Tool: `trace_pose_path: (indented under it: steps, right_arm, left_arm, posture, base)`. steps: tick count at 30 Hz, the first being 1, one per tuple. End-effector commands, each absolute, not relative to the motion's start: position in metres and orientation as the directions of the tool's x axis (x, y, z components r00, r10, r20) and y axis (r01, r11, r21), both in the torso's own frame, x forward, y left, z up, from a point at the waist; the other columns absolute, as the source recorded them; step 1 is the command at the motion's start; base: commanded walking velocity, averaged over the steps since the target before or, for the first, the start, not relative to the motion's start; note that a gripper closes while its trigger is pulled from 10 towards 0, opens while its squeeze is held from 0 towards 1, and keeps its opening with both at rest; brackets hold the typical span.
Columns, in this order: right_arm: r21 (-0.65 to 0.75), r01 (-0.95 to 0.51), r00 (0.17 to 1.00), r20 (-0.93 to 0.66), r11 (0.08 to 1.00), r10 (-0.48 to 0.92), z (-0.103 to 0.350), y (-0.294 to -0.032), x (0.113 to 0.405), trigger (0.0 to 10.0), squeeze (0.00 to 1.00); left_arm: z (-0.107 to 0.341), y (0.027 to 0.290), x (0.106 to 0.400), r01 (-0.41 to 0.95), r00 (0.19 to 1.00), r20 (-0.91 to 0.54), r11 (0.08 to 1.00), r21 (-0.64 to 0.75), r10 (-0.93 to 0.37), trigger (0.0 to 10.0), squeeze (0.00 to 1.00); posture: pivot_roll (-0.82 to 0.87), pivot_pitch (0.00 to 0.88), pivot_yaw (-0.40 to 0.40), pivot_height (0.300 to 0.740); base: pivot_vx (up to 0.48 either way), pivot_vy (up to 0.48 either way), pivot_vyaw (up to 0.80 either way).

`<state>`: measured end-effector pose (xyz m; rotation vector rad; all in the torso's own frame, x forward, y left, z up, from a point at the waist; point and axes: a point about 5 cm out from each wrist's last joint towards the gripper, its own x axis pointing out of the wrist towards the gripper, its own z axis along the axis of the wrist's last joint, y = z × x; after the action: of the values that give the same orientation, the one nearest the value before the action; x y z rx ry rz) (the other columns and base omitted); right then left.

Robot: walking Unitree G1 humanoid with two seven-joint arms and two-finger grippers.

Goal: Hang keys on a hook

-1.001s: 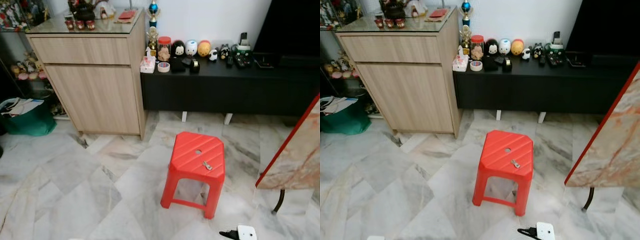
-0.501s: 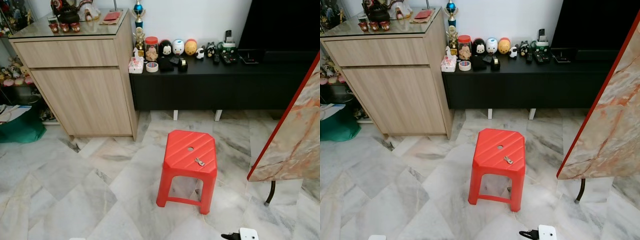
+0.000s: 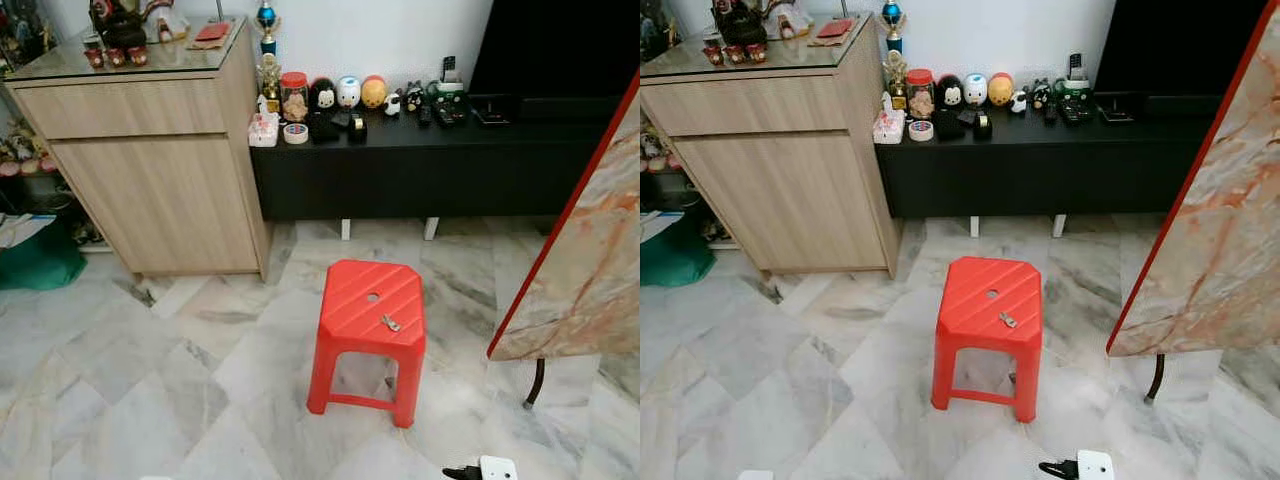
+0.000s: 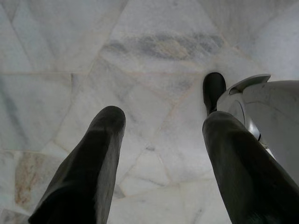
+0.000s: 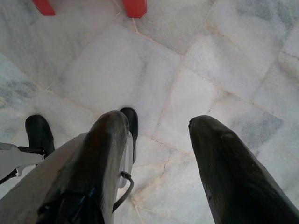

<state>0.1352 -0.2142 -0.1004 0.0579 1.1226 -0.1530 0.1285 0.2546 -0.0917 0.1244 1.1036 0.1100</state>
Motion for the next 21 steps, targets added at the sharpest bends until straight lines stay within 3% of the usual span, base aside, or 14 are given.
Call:
trace_pose_path:
  steps: [1,21]
  right_arm:
    - [-0.036,0.150,0.430,-0.898,0.988,-0.098,-0.0998,-0.2154,0.1362,10.0,0.00]
    - [-0.037,0.148,0.431,-0.897,0.988,-0.098,-0.0997,-0.2155,0.1363,10.0,0.00]
  left_arm:
    - [-0.0924,0.2539,0.1268,-0.013,0.444,-0.885,0.988,0.154,0.144,10.0,0.00]
    - [-0.0925,0.2535,0.1268,-0.014,0.444,-0.885,0.988,0.152,0.142,10.0,0.00]
  posture:
    - [0.02,0.000,0.023,0.740]
    - [0.02,0.000,0.024,0.740]
  base:
    - [0.255,0.000,0.00]
    - [0.277,0.000,0.00]
